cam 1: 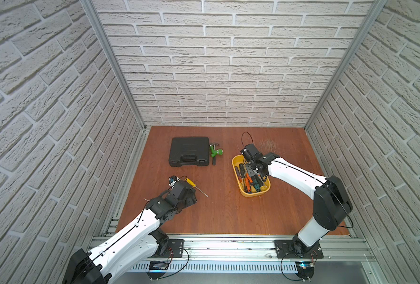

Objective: Put the screwdriver on the desktop into the storage box
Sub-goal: Place the screwdriver in the storage box, then move the storage box to the center of the board.

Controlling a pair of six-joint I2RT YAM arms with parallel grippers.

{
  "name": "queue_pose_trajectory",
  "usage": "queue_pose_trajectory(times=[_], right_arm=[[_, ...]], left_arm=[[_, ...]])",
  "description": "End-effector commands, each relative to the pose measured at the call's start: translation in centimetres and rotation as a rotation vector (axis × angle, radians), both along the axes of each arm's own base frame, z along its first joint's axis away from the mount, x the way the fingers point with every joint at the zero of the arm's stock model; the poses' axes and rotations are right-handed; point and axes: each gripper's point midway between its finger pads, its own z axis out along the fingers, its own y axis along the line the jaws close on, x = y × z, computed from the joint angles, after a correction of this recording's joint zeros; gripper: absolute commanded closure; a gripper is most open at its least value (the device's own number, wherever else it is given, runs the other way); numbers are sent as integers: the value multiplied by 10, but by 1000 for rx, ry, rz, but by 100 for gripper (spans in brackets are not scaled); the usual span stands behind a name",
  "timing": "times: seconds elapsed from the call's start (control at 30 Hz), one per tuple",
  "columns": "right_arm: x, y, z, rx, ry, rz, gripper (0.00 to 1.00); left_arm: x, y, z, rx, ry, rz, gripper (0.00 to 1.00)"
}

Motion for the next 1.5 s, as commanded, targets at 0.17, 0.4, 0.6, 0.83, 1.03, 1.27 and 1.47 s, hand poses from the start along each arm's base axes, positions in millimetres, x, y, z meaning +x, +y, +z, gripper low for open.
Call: queue_pose_trajectory(times=[0.17, 0.4, 0.6, 0.83, 1.03, 1.27, 1.47], right_arm=[[-31, 40, 33, 208, -82, 66, 57], [-51, 66, 37, 352, -94, 93, 63], [-59, 68, 34, 409, -94, 85, 73], [-58, 53, 20, 354, -87, 20, 85], [-57, 58, 10, 364, -36, 4, 92], [-57, 59, 1, 352, -6, -16, 97], [-60, 63, 8, 388, -23, 3, 97]], left_arm=[[1, 3, -4, -7, -11, 17, 22], [0, 1, -8, -10, 2, 15, 22], [0, 3, -7, -8, -3, 19, 22], [3, 0, -4, 2, -5, 10, 22], [6, 0, 4, 13, -16, 6, 22], [16, 2, 11, 56, -27, 4, 22], [30, 5, 9, 141, 42, 13, 28]])
